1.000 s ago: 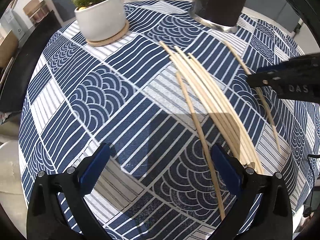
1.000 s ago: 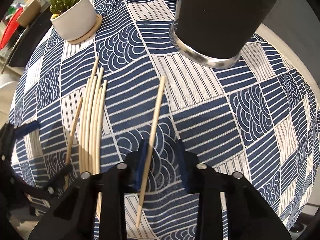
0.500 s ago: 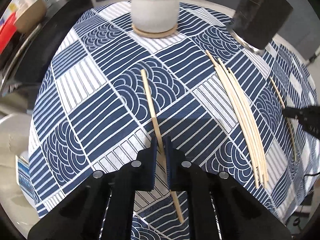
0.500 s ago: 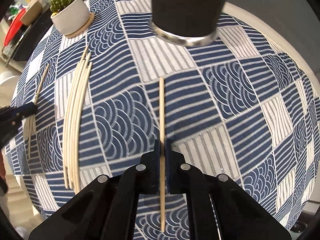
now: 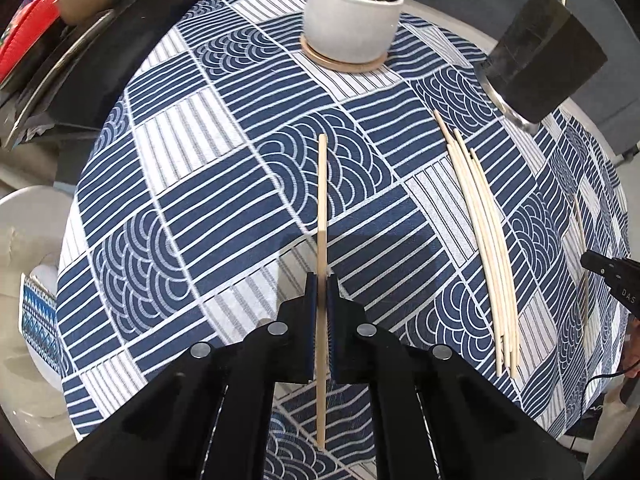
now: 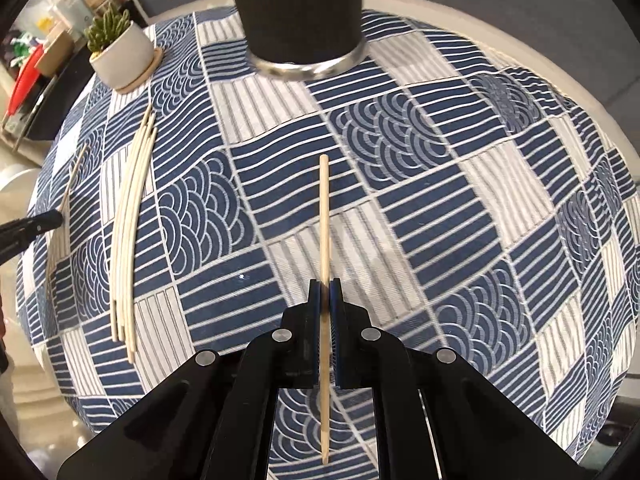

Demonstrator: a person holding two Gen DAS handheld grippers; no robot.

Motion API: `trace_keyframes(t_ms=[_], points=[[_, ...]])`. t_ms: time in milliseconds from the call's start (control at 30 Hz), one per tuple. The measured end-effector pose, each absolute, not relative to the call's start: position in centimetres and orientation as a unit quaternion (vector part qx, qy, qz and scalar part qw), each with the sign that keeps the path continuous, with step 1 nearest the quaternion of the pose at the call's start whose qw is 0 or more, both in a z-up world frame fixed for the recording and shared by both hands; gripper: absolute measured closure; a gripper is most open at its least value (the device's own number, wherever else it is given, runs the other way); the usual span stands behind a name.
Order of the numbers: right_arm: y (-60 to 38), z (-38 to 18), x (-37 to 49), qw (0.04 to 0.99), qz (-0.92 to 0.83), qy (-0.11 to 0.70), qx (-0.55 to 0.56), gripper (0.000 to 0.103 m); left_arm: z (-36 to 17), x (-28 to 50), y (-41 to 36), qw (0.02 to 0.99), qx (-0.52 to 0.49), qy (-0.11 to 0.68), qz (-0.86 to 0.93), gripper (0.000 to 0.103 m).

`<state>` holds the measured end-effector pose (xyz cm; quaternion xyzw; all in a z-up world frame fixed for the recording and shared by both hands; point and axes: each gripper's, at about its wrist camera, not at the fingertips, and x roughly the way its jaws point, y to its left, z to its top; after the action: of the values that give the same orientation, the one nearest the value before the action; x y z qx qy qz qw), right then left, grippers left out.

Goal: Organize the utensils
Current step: 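Lift and carry both held chopsticks upright over the black cup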

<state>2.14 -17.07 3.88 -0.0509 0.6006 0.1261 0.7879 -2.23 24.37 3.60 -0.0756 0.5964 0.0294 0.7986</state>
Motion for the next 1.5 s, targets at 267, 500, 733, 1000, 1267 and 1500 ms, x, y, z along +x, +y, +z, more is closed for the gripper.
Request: trace_keyframes(t_ms=[267,500,733,1000,1267,1500], points=[[-21.2,8.1,0.9,0.811,0.14,0.566,-0.041,0.098,6.7,-4.0,23.9,0.814,-0.068,0.575,0.048,0.098],[-21.4,11.8,1.1,0.835,0.146,0.527,-0.052,0.098,9.6,-5.3,21.9,0.837,-0.068,0.541,0.055,0.098],[-16.2,12.7,2.6,0.858,0.141,0.492,-0.044,0.098,12.4,-5.3,19.9,0.859,-0.077,0.505,0.044,0.098],[-16.3,17.0,3.7,0.888,0.158,0.43,-0.031,0.098,16.2,-3.0,18.2,0.888,-0.085,0.452,0.02,0.098],[-16.6,20.7,7.1,0.903,0.192,0.385,-0.004,0.098,20.4,0.8,15.3,0.911,-0.078,0.404,0.008,0.098],[-16.1,23.8,10.5,0.911,0.232,0.34,-0.015,0.098,22.7,5.2,13.4,0.922,-0.086,0.376,0.0,0.098]])
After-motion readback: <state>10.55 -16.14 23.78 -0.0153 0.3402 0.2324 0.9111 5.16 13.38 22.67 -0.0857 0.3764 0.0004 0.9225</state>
